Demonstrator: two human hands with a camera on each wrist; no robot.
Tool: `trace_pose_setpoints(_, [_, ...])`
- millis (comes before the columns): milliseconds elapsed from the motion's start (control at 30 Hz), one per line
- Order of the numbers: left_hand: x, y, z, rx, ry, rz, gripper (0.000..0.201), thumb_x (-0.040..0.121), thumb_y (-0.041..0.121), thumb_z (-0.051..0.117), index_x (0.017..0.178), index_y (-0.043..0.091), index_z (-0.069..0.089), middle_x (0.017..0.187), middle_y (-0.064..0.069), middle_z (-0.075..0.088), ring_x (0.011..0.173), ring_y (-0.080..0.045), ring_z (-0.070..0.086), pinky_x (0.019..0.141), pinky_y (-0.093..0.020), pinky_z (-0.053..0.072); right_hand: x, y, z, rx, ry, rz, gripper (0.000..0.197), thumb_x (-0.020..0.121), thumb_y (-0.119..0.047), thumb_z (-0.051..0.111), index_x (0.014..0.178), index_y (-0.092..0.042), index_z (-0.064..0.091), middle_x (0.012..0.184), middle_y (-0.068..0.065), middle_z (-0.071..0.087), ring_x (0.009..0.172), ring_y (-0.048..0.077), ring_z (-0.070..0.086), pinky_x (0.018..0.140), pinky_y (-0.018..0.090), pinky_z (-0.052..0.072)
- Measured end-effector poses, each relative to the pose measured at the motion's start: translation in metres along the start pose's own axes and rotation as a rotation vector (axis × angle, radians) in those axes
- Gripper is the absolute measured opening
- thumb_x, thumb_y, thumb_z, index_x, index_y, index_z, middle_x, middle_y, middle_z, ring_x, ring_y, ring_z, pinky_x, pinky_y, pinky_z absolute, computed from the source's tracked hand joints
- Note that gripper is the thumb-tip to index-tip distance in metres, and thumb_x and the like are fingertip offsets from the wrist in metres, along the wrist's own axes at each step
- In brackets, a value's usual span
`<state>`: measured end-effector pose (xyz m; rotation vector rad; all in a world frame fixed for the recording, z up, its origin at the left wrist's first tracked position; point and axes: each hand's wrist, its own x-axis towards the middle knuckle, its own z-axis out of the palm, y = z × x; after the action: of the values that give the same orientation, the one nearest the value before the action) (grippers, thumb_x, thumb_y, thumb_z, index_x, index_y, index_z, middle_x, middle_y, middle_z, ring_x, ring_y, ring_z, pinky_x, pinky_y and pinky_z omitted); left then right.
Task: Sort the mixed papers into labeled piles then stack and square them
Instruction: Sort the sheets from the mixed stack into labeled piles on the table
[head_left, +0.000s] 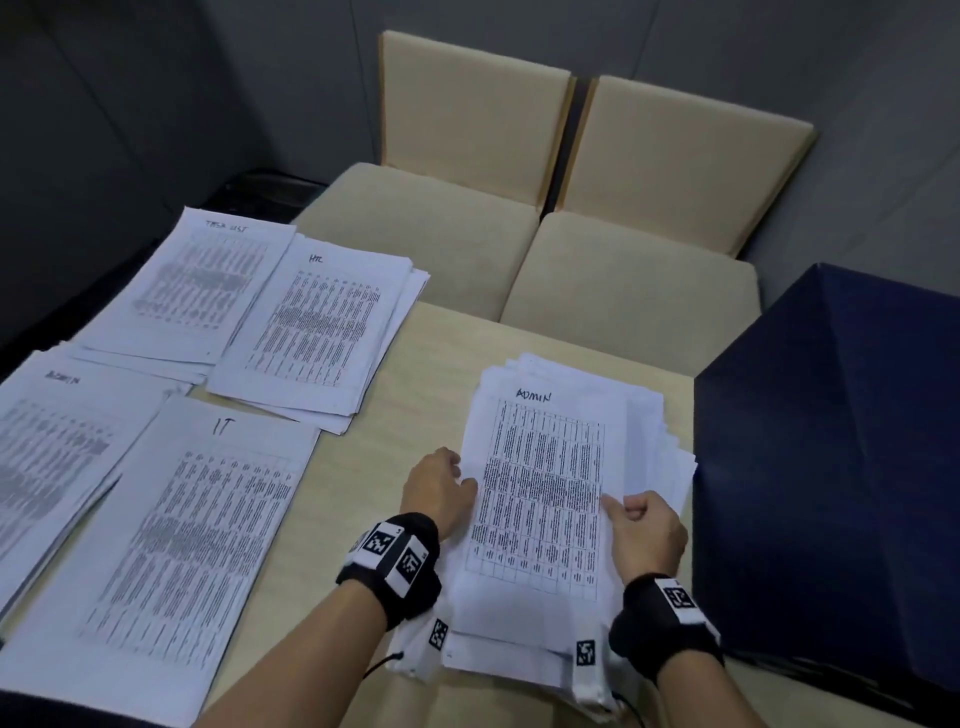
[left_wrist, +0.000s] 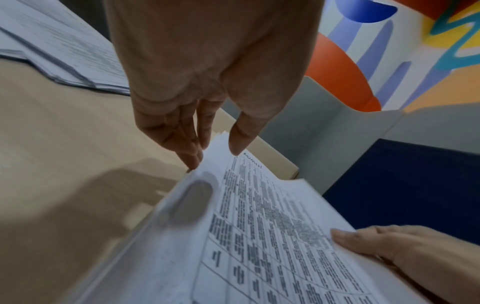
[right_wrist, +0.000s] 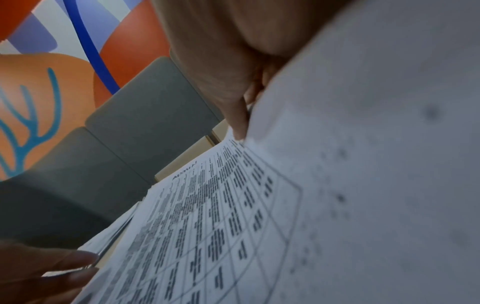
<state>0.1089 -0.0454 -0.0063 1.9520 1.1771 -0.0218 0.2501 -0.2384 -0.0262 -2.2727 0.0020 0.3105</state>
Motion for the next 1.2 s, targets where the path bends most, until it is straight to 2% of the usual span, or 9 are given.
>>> trace_pose_setpoints(167, [0.011, -0.006, -0.004, -0.026, 0.030, -0.090, 0.023, 0.088, 0.033, 0.063, 0.100, 0.015, 0.059, 0.092, 0.001, 0.064, 0.087, -0.021, 0.059, 0.070, -0.026, 0.042, -0.014, 0.007, -0.007, 0.020, -0.065, -0.117, 0.045, 0.098, -0.025, 0.058, 0.061, -0.012, 0.035, 0.057, 0.001, 0.035, 0.060, 0.022, 0.033, 0.054, 0.033, 0.026])
trace_pose_setpoints(267, [0.016, -0.006, -0.006, 0.017, 0.022, -0.061, 0.028, 0.081, 0.035, 0.075, 0.077, 0.015, 0.055, 0.073, 0.001, 0.058, 0.068, -0.020, 0.054, 0.056, -0.026, 0.038, -0.028, 0.004, -0.020, 0.085, -0.031, -0.088, 0.019, 0.100, -0.015, 0.048, 0.093, -0.019, 0.065, 0.079, 0.000, 0.059, 0.074, 0.022, 0.053, 0.061, 0.028, 0.040])
trace_pose_setpoints(333, [0.020, -0.006, -0.009, 0.044, 0.025, -0.031, 0.035, 0.079, 0.032, 0.079, 0.067, 0.015, 0.051, 0.064, 0.002, 0.055, 0.060, -0.016, 0.050, 0.052, -0.024, 0.036, -0.032, 0.002, -0.030, 0.136, 0.091, -0.049, 0.031, 0.094, -0.003, 0.050, 0.117, -0.017, 0.066, 0.098, 0.003, 0.065, 0.086, 0.023, 0.059, 0.076, 0.026, 0.041])
trace_pose_setpoints(433, [0.029, -0.009, -0.014, 0.185, 0.013, 0.065, 0.047, 0.084, 0.029, 0.074, 0.056, 0.016, 0.039, 0.055, 0.003, 0.043, 0.057, -0.018, 0.049, 0.050, -0.024, 0.031, -0.030, 0.004, -0.037, 0.195, 0.150, -0.030, 0.023, 0.089, 0.002, 0.057, 0.103, -0.012, 0.068, 0.093, 0.005, 0.067, 0.085, 0.025, 0.061, 0.074, 0.024, 0.044])
trace_pose_setpoints(533, [0.033, -0.004, -0.027, 0.504, -0.057, 0.207, 0.036, 0.096, 0.037, 0.056, 0.073, 0.010, 0.061, 0.071, -0.004, 0.057, 0.079, -0.027, 0.065, 0.064, -0.027, 0.044, -0.024, 0.014, -0.033, 0.323, 0.123, 0.057, 0.009, 0.085, 0.004, 0.060, 0.077, 0.001, 0.058, 0.075, 0.007, 0.058, 0.074, 0.020, 0.051, 0.058, 0.023, 0.042])
trace_pose_setpoints(633, [0.028, 0.002, -0.046, 0.737, -0.032, 0.375, 0.046, 0.102, 0.048, 0.039, 0.089, 0.015, 0.068, 0.076, -0.004, 0.061, 0.073, -0.026, 0.064, 0.067, -0.031, 0.052, -0.024, 0.020, -0.022, 0.488, 0.046, 0.182, 0.007, 0.076, 0.003, 0.056, 0.073, 0.000, 0.050, 0.078, 0.009, 0.056, 0.079, 0.020, 0.048, 0.073, 0.032, 0.038])
trace_pose_setpoints(800, [0.031, -0.013, -0.055, 0.499, -0.059, 0.401, 0.034, 0.103, 0.035, 0.043, 0.076, 0.016, 0.053, 0.065, -0.003, 0.053, 0.063, -0.028, 0.057, 0.056, -0.031, 0.040, -0.035, 0.003, -0.009, 0.667, 0.005, 0.258, 0.031, 0.082, 0.017, 0.043, 0.068, -0.011, 0.044, 0.069, 0.003, 0.053, 0.076, 0.020, 0.047, 0.069, 0.024, 0.034])
trace_pose_setpoints(1067, [0.036, -0.038, -0.038, 0.410, 0.006, 0.379, 0.024, 0.103, 0.031, 0.043, 0.101, 0.007, 0.048, 0.079, -0.008, 0.060, 0.069, -0.029, 0.056, 0.059, -0.033, 0.037, -0.045, -0.006, -0.013, 0.454, 0.047, 0.206, 0.020, 0.084, 0.015, 0.046, 0.079, -0.002, 0.056, 0.076, 0.004, 0.055, 0.071, 0.016, 0.047, 0.051, 0.009, 0.041])
trace_pose_setpoints(1200, [0.038, -0.034, -0.040, 0.487, 0.093, 0.406, 0.036, 0.105, 0.040, 0.030, 0.093, 0.015, 0.053, 0.065, -0.001, 0.055, 0.059, -0.026, 0.056, 0.054, -0.032, 0.043, -0.043, -0.013, -0.011, 0.420, 0.020, 0.223, 0.012, 0.084, 0.012, 0.050, 0.083, 0.007, 0.061, 0.081, 0.007, 0.060, 0.075, 0.018, 0.050, 0.063, 0.023, 0.040])
